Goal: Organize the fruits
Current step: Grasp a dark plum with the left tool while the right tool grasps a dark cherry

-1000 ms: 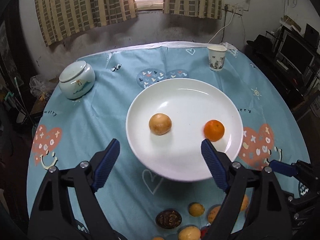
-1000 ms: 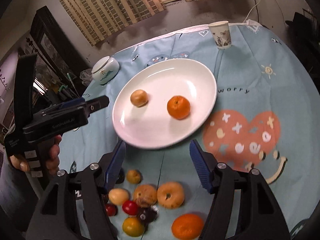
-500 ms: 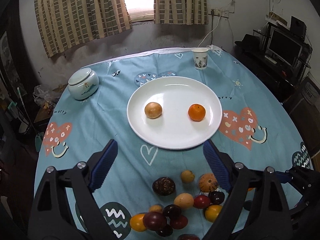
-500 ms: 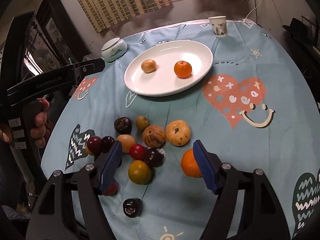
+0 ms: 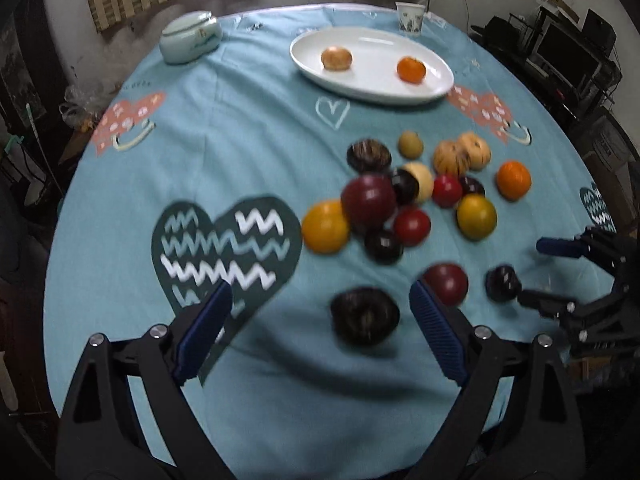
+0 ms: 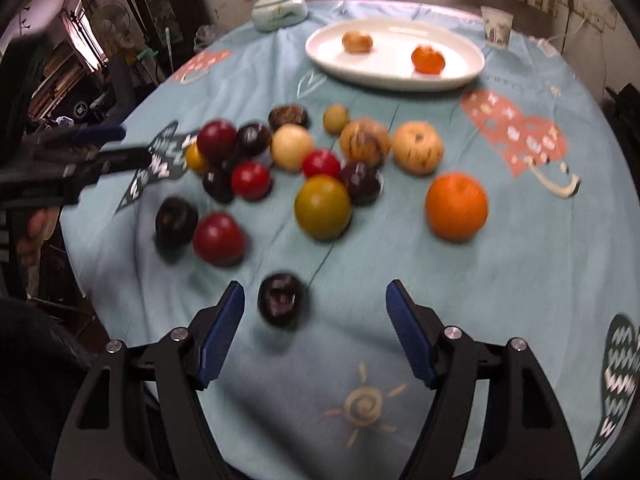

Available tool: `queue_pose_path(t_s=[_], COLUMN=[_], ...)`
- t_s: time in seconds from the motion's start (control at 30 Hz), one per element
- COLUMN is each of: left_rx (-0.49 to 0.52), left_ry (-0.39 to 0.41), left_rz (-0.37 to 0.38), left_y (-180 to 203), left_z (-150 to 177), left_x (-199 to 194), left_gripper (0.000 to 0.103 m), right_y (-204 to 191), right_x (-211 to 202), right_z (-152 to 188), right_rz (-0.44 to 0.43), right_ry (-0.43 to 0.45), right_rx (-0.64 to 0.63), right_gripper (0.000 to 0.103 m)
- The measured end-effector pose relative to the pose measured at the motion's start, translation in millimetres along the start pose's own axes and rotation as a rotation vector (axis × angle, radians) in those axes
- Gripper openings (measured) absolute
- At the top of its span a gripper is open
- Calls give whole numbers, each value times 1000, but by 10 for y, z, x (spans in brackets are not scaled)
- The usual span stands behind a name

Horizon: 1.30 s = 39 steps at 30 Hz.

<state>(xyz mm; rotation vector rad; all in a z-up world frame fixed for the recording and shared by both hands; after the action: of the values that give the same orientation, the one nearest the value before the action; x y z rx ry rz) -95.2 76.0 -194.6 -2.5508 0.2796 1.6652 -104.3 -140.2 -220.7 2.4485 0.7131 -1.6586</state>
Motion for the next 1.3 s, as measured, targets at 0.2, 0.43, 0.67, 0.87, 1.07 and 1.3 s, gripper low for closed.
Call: queue_pose_path(t_s=[0.2,0.43,0.67,0.87,1.07,1.3], left_rx=[19,51,85,60,45,33], left_ry=[-51,-55,-96,-119,-97,-30], left_rz=[41,47,69,107,138,162], left_y=[74,173,258,223,194,162], left_z=[209,78,70,57,56,-112], left_x=[178,378,539,562,406,88], left_gripper=[92,92,81,49,49,49], right_y=[-101,-179,-180,-149,-186,-97], right_x=[117,235,286,282,236,87], right_z=[103,114,78,35,13,-84], right_rz=[-18,-15,20,-15,-40,-71], right_ry=[-43,-80,-99,-85,-90,-40], right_rx=[-20,-29,-33,-26,-49,-4], right_gripper=[74,74,64,34,29,30])
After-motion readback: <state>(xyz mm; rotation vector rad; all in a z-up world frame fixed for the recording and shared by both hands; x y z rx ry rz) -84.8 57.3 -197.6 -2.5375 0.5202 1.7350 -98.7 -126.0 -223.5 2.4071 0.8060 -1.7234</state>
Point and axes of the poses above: each gripper's, at about its wrist camera, not at the fingertips, and x roughly the way its jaws point, y to its right, z to its underside, the point moved 5 cm from there along x, roughly the way its jaws point, and after that the axes turned 4 degrees about -y, right-handed, at the moved point
